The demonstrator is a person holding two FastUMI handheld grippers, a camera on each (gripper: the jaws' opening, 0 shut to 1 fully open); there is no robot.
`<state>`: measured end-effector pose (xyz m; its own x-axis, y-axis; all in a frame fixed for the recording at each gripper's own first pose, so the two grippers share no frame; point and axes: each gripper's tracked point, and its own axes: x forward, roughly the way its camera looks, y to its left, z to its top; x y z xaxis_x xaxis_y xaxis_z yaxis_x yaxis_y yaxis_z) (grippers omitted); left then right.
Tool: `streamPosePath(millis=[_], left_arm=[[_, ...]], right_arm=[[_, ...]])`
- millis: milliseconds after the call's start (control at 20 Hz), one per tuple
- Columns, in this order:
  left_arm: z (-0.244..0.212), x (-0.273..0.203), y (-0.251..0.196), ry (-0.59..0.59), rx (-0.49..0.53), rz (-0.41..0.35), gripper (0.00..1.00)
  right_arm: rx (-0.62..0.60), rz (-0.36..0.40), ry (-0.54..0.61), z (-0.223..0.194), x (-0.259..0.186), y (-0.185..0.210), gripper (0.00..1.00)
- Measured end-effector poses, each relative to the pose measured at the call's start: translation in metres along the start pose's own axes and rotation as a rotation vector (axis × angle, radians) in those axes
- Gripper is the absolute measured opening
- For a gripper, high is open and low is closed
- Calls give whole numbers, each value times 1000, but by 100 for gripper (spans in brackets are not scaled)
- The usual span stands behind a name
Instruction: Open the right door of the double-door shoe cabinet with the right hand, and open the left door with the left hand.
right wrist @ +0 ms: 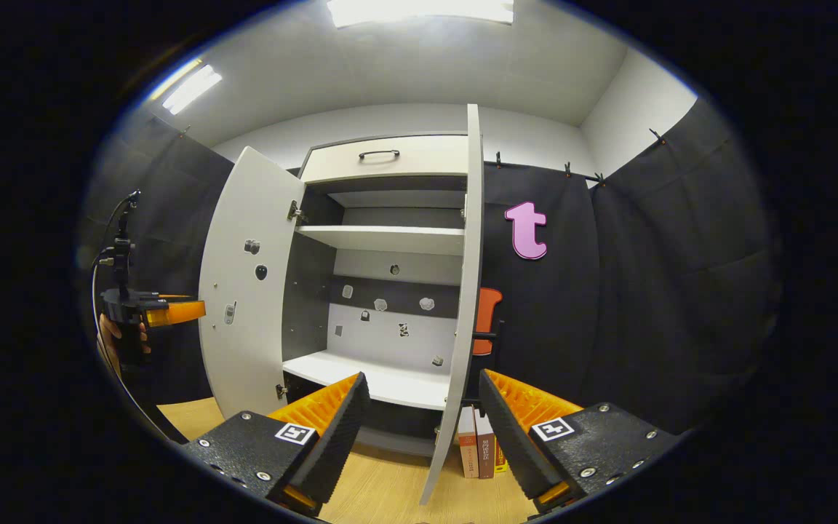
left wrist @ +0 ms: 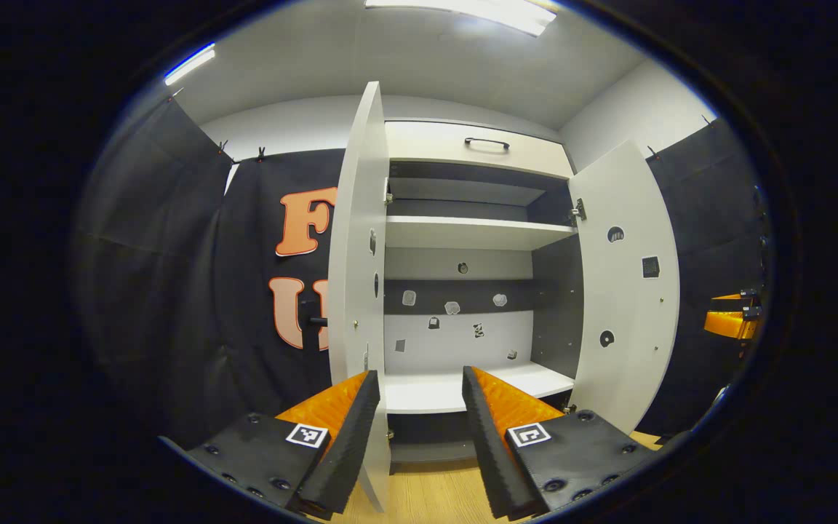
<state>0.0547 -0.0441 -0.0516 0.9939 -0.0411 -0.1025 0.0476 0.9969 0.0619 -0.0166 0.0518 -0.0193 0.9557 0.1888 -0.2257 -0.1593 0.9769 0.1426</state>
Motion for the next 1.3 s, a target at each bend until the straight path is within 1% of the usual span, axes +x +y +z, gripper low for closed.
streamPosePath(millis=[50, 100, 150, 200, 350, 500, 750, 800, 850, 1300], left_arm=[[0, -1, -3, 4, 5, -6, 77], [0, -1, -3, 2, 10, -7, 82], [0, -1, -4, -4, 17, -4, 87], [1, 0, -4, -8, 24, -1, 92], [3, 1, -5, -17, 34, 8, 92], [5, 4, -7, -24, 29, 12, 93], [9, 6, -8, -45, 26, 26, 93], [10, 6, -8, -48, 26, 27, 92], [11, 7, -6, -52, 28, 33, 92], [16, 9, -3, -72, 43, 46, 92]], right_arm=[[0, -5, -3, 0, -2, -1, 93], [-2, -8, -7, 0, -2, -2, 97], [-5, -9, -12, 1, -3, -2, 93], [-9, -7, -15, 1, -4, -1, 93], [-29, -7, -17, 0, -4, 2, 93], [-50, -7, -27, 1, 0, 5, 93], [-41, -9, -43, 4, 4, 1, 93], [-37, -11, -42, 4, 4, 0, 97], [-34, -13, -42, 4, 6, -2, 93], [-33, -9, -43, 5, 14, 1, 93]])
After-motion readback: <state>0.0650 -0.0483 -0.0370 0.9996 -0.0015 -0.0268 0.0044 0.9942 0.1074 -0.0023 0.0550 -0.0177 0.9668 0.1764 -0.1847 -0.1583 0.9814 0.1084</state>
